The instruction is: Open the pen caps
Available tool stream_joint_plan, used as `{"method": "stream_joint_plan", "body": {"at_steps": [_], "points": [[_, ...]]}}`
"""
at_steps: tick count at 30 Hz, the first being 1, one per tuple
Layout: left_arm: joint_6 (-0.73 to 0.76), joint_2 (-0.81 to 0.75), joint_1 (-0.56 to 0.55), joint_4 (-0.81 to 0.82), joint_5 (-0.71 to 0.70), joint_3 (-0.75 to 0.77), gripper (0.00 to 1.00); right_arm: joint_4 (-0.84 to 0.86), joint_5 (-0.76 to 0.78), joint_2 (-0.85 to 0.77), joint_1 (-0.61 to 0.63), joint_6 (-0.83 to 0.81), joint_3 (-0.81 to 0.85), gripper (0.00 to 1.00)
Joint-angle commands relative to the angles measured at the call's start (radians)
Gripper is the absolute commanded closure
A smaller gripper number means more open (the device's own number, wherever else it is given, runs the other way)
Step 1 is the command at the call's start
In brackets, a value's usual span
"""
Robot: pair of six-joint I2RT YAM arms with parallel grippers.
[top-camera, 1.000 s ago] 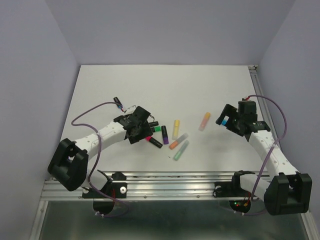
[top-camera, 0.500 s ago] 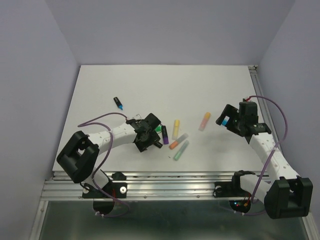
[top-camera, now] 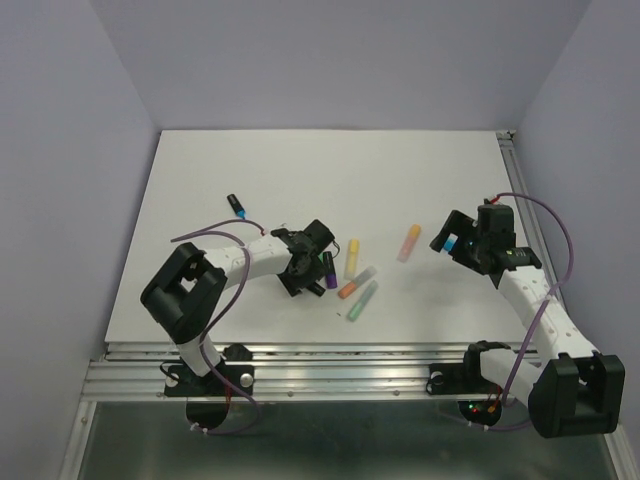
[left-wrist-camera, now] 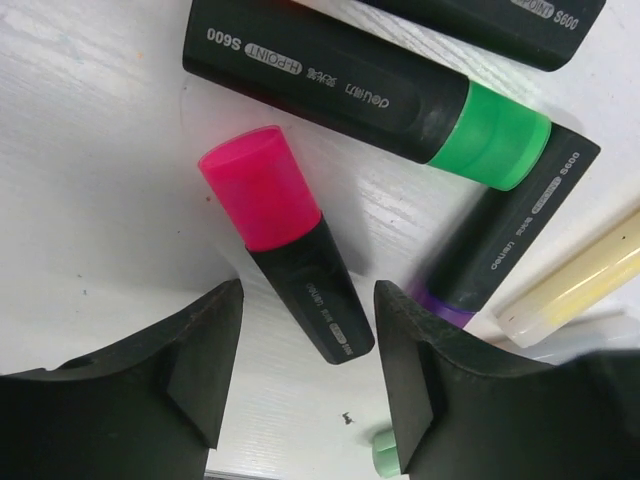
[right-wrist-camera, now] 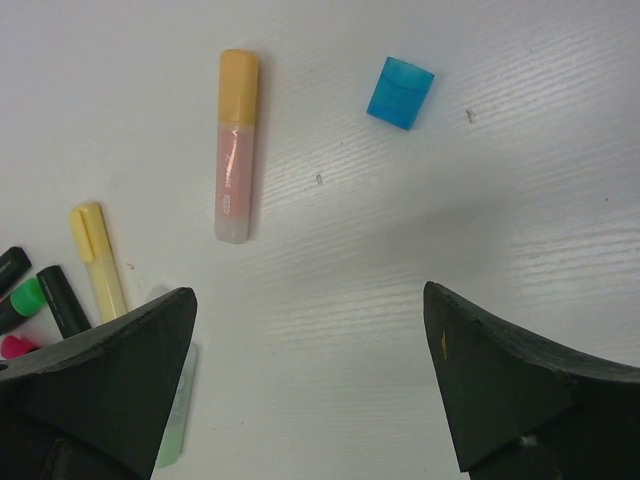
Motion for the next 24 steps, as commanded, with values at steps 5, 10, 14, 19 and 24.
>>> {"method": "stream_joint_plan", "body": {"at_steps": [5, 10, 14, 19, 24], "points": [[0.006, 0.065, -0.010, -0.059, -0.040, 0.031, 0.39, 0.048, 0.001, -0.012, -0.002, 0.003, -0.024, 0.00], [0.014, 0.072, -0.015, -0.045, -0.024, -0.015, 0.62, 0.051, 0.000, -0.021, -0.002, 0.003, -0.025, 0.00], [0.036, 0.078, -0.016, -0.028, 0.006, -0.036, 0.84, 0.054, 0.001, -0.030, -0.002, 0.003, -0.028, 0.00], [0.081, 0.046, -0.032, -0.025, 0.039, -0.078, 1.00, 0.054, -0.016, -0.038, -0.002, -0.003, -0.028, 0.00], [0.176, -0.089, -0.107, -0.025, 0.039, -0.105, 1.00, 0.089, -0.145, -0.058, -0.002, -0.042, -0.034, 0.00]]}}
